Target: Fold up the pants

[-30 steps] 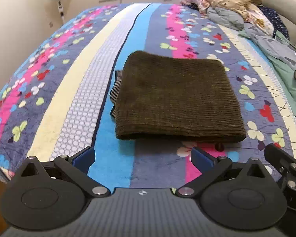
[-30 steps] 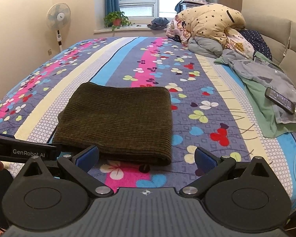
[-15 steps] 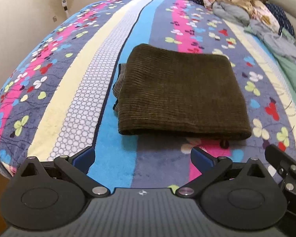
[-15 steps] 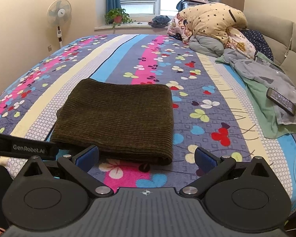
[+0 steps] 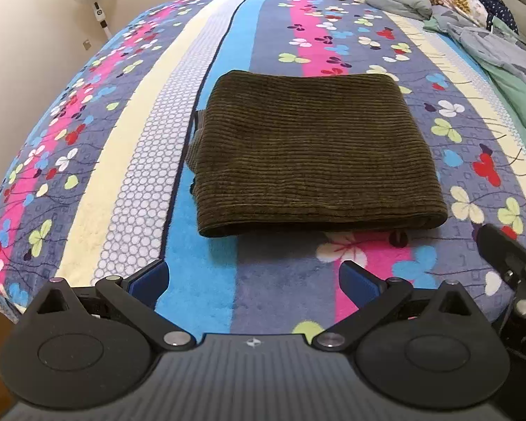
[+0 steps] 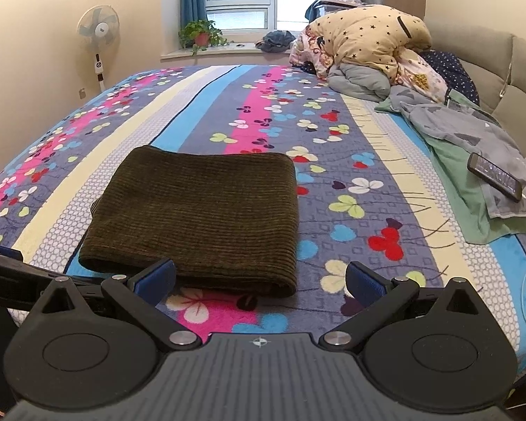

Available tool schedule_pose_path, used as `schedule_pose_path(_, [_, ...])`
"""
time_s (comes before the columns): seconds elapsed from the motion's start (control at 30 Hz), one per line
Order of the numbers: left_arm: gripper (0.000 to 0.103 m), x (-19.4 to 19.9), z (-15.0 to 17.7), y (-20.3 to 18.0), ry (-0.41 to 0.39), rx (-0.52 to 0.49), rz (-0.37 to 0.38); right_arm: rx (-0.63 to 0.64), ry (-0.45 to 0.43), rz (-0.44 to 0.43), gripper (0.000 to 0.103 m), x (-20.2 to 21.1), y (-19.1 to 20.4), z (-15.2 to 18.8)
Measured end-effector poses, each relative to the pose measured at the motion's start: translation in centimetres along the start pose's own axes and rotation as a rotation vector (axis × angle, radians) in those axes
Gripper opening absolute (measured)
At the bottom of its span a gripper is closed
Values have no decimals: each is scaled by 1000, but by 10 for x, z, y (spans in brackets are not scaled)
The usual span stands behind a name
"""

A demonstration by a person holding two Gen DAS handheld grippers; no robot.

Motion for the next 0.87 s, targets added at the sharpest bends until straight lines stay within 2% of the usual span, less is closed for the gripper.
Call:
schedule_pose_path(0.1, [103, 0, -4, -1, -3, 21, 9, -5, 1, -4, 102, -1, -3, 0])
schedule_pose_path(0.27, [103, -3, -7, -11, 11, -21, -14, -34, 5, 6, 102, -5, -12, -2])
schedule_pose_path(0.47, [103, -6, -9, -15, 19, -30, -7, -50, 15, 10, 102, -8, -17, -1])
schedule_pose_path(0.87, [103, -14, -4, -16, 49, -32, -1, -31, 28, -26, 102, -10, -12, -1])
Point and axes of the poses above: each gripper's, at about its wrist camera, not at the fingertips, and x roughly against the way its jaws point, y to its left, z to its underside, the point moved 3 cm from there along -x, roughly the way its jaws point, and after that the axes turned 15 degrees about -x, right-handed, at the moved point
